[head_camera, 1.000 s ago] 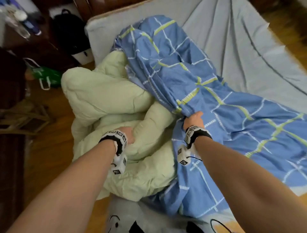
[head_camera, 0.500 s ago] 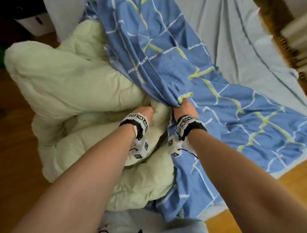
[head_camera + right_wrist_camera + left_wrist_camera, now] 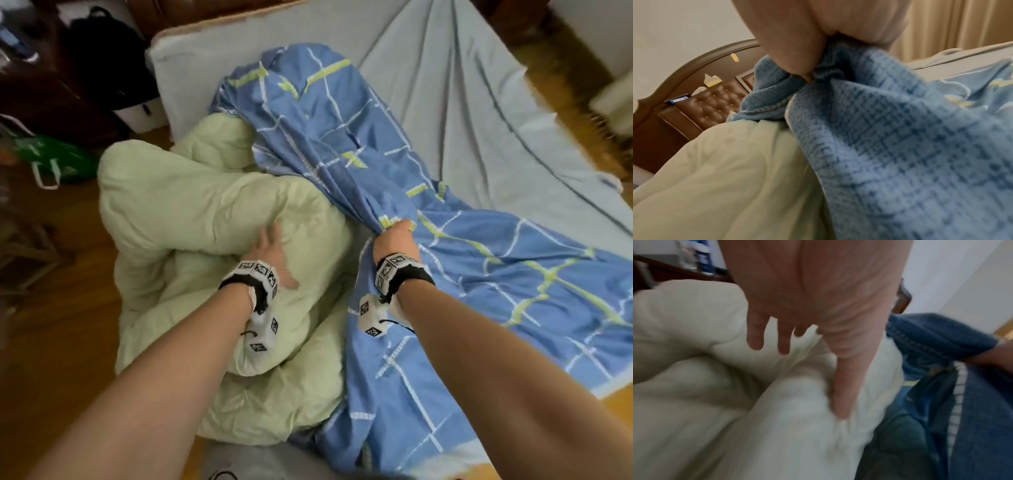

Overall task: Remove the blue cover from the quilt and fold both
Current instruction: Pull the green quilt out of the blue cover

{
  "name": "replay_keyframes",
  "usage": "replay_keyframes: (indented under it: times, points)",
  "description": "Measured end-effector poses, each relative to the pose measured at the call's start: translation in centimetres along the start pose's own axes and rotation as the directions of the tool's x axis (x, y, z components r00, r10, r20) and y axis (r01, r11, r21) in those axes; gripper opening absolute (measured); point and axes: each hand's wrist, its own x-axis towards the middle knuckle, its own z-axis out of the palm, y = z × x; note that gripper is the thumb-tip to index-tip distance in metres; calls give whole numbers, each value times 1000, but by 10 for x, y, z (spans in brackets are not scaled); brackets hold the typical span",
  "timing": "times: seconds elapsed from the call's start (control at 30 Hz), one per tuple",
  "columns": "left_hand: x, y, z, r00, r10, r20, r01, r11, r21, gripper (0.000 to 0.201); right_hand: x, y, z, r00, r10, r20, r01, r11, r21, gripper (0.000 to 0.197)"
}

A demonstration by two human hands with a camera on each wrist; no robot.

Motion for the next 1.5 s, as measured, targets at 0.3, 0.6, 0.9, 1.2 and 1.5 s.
replay_keyframes:
  times: [0.3, 0.6, 0.9, 1.2, 1.5]
  points:
    - [47, 49, -7, 974, 216, 66, -220, 974, 53, 34, 28, 14, 25, 982, 173, 78, -176, 984, 29, 39]
    - [15, -55, 36, 972, 30, 231, -51, 995, 88, 28, 3, 1, 34, 986, 35, 165, -45, 997, 59, 52]
    - [-41, 75, -14, 909, 405, -98, -413, 907, -85, 34, -37, 90, 3, 983, 69, 170, -122, 938, 324, 71]
    - [-159, 52, 113, 965, 262, 26, -263, 964, 48, 34, -117, 203, 22, 934, -45, 355, -104, 916, 389, 60]
    - [-168, 9, 244, 895, 357, 268, -444, 774, 452, 65, -243, 286, 131, 803, 194, 563, -384, 892, 240, 112]
